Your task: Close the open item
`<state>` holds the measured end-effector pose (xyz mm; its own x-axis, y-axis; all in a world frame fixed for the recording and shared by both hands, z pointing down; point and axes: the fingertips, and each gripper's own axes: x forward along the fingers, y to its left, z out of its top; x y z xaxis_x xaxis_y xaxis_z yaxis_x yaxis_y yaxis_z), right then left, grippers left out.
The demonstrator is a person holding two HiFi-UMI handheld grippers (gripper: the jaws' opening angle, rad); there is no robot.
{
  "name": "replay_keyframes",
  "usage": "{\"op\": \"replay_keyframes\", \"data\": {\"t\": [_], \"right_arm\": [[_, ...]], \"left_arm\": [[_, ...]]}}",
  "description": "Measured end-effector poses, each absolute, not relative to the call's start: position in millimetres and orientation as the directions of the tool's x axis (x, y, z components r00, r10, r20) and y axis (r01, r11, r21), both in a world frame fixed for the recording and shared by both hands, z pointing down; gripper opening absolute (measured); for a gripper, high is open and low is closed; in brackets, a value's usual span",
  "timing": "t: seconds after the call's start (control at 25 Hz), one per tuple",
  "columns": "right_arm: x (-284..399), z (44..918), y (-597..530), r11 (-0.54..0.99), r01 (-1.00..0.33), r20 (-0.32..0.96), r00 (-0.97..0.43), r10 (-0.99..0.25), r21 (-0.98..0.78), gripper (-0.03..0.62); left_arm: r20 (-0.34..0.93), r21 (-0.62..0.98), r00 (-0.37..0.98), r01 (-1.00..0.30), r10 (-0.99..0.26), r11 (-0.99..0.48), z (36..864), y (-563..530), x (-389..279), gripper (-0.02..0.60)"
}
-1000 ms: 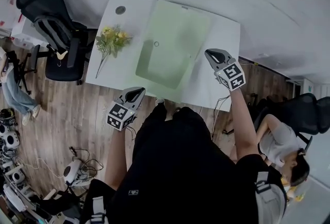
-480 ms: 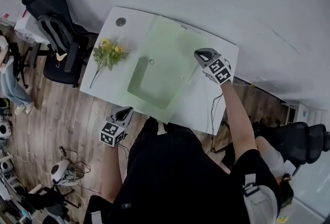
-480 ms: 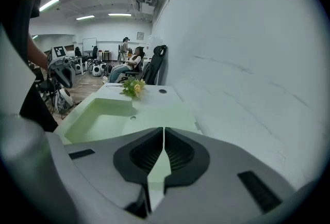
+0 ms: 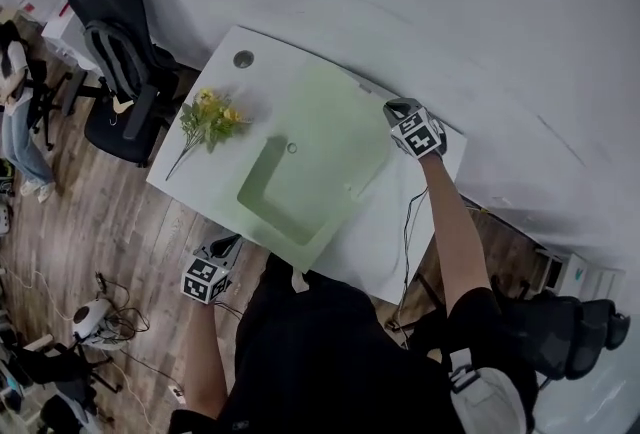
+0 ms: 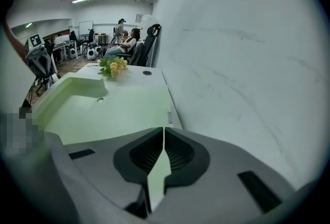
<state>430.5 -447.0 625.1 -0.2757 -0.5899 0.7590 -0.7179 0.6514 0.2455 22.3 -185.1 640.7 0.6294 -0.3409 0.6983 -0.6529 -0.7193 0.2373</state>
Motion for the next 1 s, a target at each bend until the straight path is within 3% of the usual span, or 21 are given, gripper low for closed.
{"op": "replay_keyframes", "data": {"t": [0.4,1.0], "right_arm": [[456.8,675.4,-497.1,0.724,-0.649,0.842,-0.240,-0.483,0.231,0.008],[463.8,711.9,-502.1,0.809,-0.581,0.934,-0.236,-0.269,0.086,0.008]], "left_arm": [[0.767,0.237,0.547,-0.726,-0.334,-0.645,680.9,-176.2,14.7,0.005],[0.748,0.329,0.571,-0.763,-0.340,-0.557,694.6,-171.6,26.5,0.005]]}}
